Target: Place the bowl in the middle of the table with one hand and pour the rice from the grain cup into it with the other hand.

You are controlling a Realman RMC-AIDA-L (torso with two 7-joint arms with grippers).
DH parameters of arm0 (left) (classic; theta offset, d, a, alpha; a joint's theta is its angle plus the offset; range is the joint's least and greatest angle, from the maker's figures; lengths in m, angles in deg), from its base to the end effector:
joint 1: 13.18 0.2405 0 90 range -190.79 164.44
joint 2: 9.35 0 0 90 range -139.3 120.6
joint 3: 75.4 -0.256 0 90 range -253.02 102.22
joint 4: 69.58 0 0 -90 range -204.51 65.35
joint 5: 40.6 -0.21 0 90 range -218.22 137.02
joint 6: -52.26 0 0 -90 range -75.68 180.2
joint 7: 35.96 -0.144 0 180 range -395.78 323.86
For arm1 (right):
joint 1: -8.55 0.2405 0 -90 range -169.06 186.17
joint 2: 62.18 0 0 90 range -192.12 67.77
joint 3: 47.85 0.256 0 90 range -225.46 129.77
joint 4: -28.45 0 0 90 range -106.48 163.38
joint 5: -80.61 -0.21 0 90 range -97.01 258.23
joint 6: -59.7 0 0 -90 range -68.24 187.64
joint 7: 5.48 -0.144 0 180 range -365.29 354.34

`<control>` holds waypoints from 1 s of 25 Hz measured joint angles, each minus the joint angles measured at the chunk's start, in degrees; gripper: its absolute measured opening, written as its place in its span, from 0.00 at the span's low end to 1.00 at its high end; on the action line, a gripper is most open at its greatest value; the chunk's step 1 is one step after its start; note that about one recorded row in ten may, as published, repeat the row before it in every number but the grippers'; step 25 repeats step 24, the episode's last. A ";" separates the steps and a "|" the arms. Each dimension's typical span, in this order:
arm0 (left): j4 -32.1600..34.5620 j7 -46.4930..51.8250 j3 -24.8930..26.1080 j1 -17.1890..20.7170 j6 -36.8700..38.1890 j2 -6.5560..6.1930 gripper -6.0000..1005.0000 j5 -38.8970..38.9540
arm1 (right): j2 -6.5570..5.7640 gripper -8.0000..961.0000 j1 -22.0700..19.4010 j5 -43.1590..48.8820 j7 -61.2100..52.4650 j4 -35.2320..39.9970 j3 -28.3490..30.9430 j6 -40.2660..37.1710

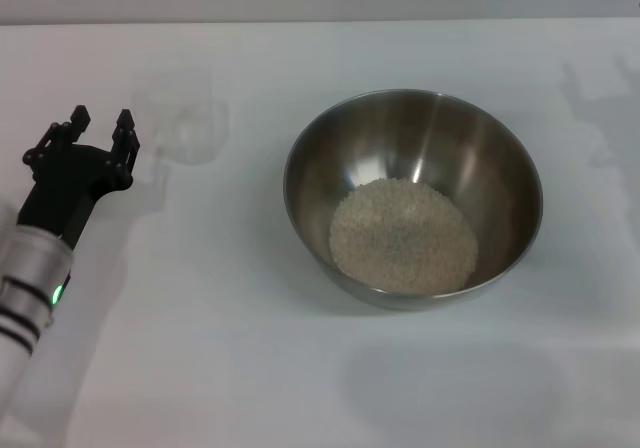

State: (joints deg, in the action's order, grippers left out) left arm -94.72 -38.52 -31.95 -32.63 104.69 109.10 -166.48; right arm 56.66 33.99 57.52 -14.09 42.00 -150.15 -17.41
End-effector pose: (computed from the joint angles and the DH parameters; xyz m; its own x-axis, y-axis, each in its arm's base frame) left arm -0.3146 0.3187 -0.0598 0.7122 0.1226 0.6912 0.7008 -0.1804 -0.6902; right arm 0.2898 0.3480 0.0312 0.6491 0.3485 -0.6761 -0.6802 -0.1319 -0.7210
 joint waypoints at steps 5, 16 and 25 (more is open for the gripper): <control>0.81 4.82 -1.46 4.26 13.73 0.10 0.51 -5.80 | 0.19 0.74 -0.02 -0.11 0.00 -0.02 -0.19 1.05; 2.03 6.28 -2.00 5.46 21.87 0.41 0.73 -5.39 | 0.13 0.74 0.81 0.10 -2.83 -0.25 -1.84 7.95; 2.11 6.31 -0.59 5.31 21.94 0.37 0.87 -5.25 | -0.05 0.74 2.41 0.15 -2.43 -0.21 -1.66 9.39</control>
